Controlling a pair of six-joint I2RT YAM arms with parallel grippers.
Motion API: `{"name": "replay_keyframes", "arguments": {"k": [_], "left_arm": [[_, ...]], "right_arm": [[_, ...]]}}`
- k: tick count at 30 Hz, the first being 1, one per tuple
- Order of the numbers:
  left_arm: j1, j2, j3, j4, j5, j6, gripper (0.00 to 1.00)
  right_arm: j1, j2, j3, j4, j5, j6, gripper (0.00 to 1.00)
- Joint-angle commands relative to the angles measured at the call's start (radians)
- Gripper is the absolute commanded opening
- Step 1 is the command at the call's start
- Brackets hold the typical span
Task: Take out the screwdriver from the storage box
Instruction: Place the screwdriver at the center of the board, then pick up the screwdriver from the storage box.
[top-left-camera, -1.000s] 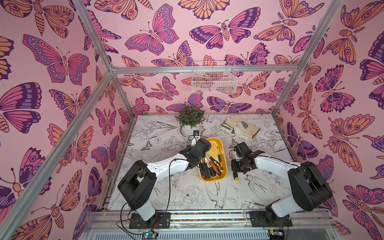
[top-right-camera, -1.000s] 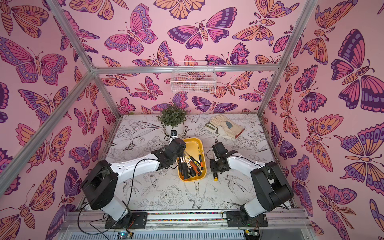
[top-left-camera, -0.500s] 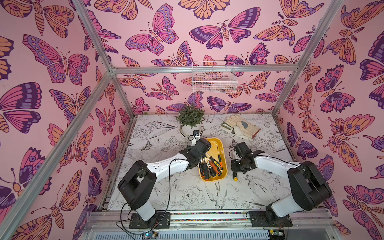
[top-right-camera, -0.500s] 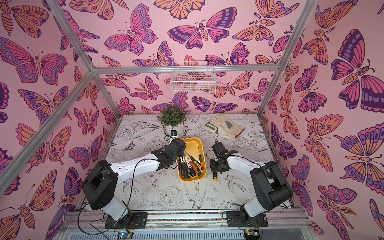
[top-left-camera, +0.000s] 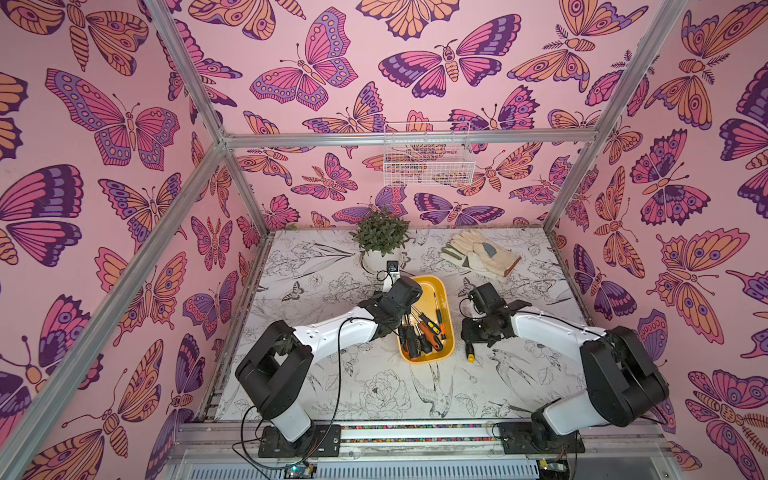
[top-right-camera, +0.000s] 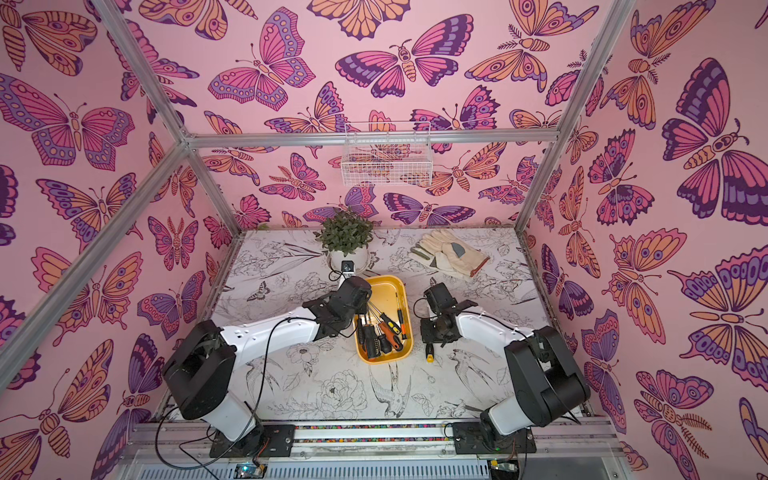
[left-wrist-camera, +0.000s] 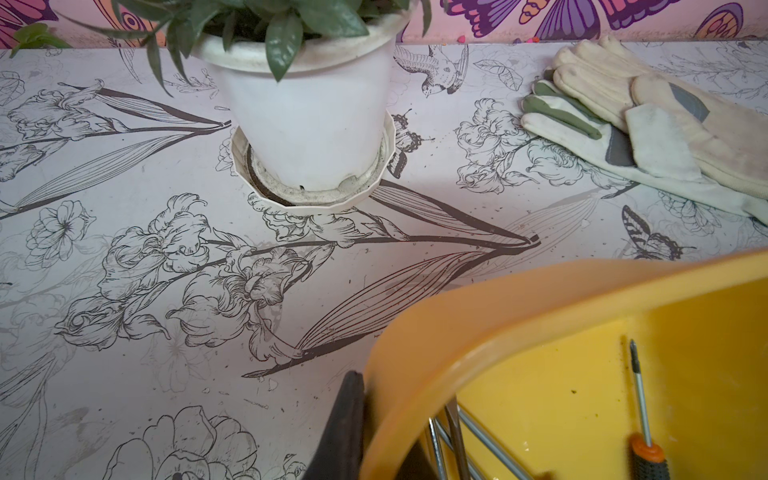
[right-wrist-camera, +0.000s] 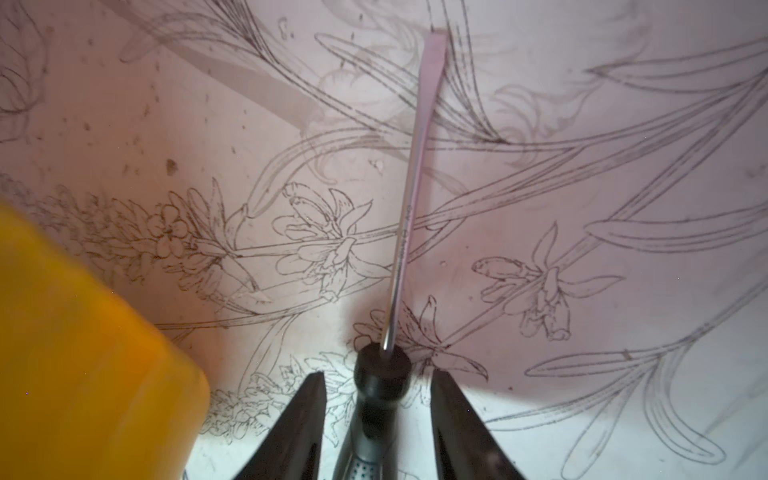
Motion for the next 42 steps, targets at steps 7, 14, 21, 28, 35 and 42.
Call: {"name": "replay_keyframes", "arguments": {"k": [7, 14, 21, 28, 35, 42], "left_arm": [[0.007, -0.016, -0.002, 0.041, 0.001, 0.003, 0.0], [0.011, -0.016, -0.001, 0.041, 0.006, 0.001, 0.0], [0.013, -0.014, 0.0, 0.041, 0.012, -0.002, 0.0], [0.013, -0.011, 0.002, 0.041, 0.015, -0.001, 0.0], [0.013, -0.016, -0.002, 0.041, 0.015, -0.002, 0.0], [0.013, -0.015, -0.003, 0.042, 0.014, -0.001, 0.0]], "right_arm": [[0.013, -0.193, -0.014, -0.067, -0.005, 0.04, 0.47], [0.184, -0.376, 0.024, -0.116, 0.074, 0.106, 0.48], [0.358, -0.291, 0.115, -0.095, 0.151, 0.086, 0.47], [0.36, -0.181, 0.151, -0.024, 0.119, 0.03, 0.47], [0.36, -0.046, 0.215, 0.015, 0.135, -0.005, 0.46], [0.34, 0.067, 0.248, 0.068, 0.135, -0.038, 0.44]]}}
